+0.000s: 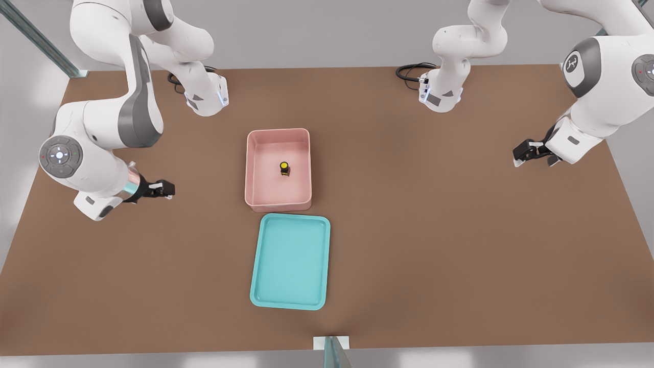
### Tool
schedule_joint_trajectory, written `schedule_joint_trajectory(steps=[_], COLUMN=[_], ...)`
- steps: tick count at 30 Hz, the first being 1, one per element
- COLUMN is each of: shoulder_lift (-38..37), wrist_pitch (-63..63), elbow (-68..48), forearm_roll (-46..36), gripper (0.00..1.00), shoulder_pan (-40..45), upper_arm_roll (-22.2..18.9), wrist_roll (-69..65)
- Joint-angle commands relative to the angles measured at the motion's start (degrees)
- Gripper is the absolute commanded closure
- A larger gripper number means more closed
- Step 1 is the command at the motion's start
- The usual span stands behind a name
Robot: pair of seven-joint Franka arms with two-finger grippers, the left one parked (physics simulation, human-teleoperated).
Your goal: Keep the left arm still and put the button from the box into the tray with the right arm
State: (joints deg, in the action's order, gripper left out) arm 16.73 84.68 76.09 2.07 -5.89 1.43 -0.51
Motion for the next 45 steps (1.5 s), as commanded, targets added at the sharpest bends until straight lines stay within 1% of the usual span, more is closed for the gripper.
schedule_joint_trajectory(steps=[1,3,4,5,6,7,8,9,10,11,12,13,14,15,16,17,20,23,27,29,32,35,36,37,44,45], shoulder_lift=[-0.03,0.05,-0.03,0.05,3.04,7.78,9.55,7.8,2.08,0.23,-1.0,-1.0,-1.0,-1.0,-0.91,-0.83,-0.3,0.84,1.64,2.08,2.52,3.31,3.31,3.31,5.24,5.24], wrist_pitch=[-0.13,-0.13,-0.57,-1.27,-3.3,-2.95,1.0,6.88,16.82,20.43,27.1,31.68,33.26,36.87,37.57,39.32,50.75,56.03,56.73,57.08,57.52,57.79,61.04,61.13,62.71,62.53], elbow=[-0.07,-0.15,-0.94,-0.86,-0.24,-0.15,-0.24,5.01,18.2,24.97,31.04,33.51,35.0,36.32,36.5,38.16,45.28,48.45,50.47,51.0,51.26,51.44,53.02,53.37,53.37,53.37], forearm_roll=[-0.31,-0.31,-1.1,-1.02,-1.19,-1.1,-2.68,-6.38,-6.11,-6.2,-6.38,-6.29,-6.46,-6.55,-6.64,-6.64,-6.55,-6.55,-6.29,-6.29,-6.11,-6.11,-6.02,-6.11,-6.55,-6.55], gripper=[0.0,0.0,0.0,0.0,0.0,0.0,0.0,0.0,0.0,0.0,0.0,0.0,0.0,0.0,0.0,0.0,0.0,0.0,0.0,0.0,0.0,0.0,0.0,0.0,0.01,0.17], shoulder_pan=[0.0,-0.44,-3.16,-9.66,-19.86,-26.97,-31.73,-34.71,-36.73,-37.44,-37.18,-37.44,-37.18,-37.36,-37.44,-37.44,-37.53,-37.62,-38.06,-38.06,-38.32,-38.15,-38.15,-37.97,-37.97,-37.97], upper_arm_roll=[-0.02,0.33,0.6,0.6,0.6,0.6,0.6,0.51,0.6,0.51,0.07,0.07,-0.19,-0.46,-0.46,-0.46,-0.46,-0.46,-0.46,-0.46,-0.46,-0.46,-0.46,-0.46,-0.55,-0.55], wrist_roll=[-0.37,-0.01,0.16,0.25,4.27,15.97,21.6,30.56,44.26,52.36,54.12,60.8,63.0,69.94,71.44,71.53,71.09,70.65,69.16,62.92,59.76,53.87,52.72,50.88,50.44,50.35])
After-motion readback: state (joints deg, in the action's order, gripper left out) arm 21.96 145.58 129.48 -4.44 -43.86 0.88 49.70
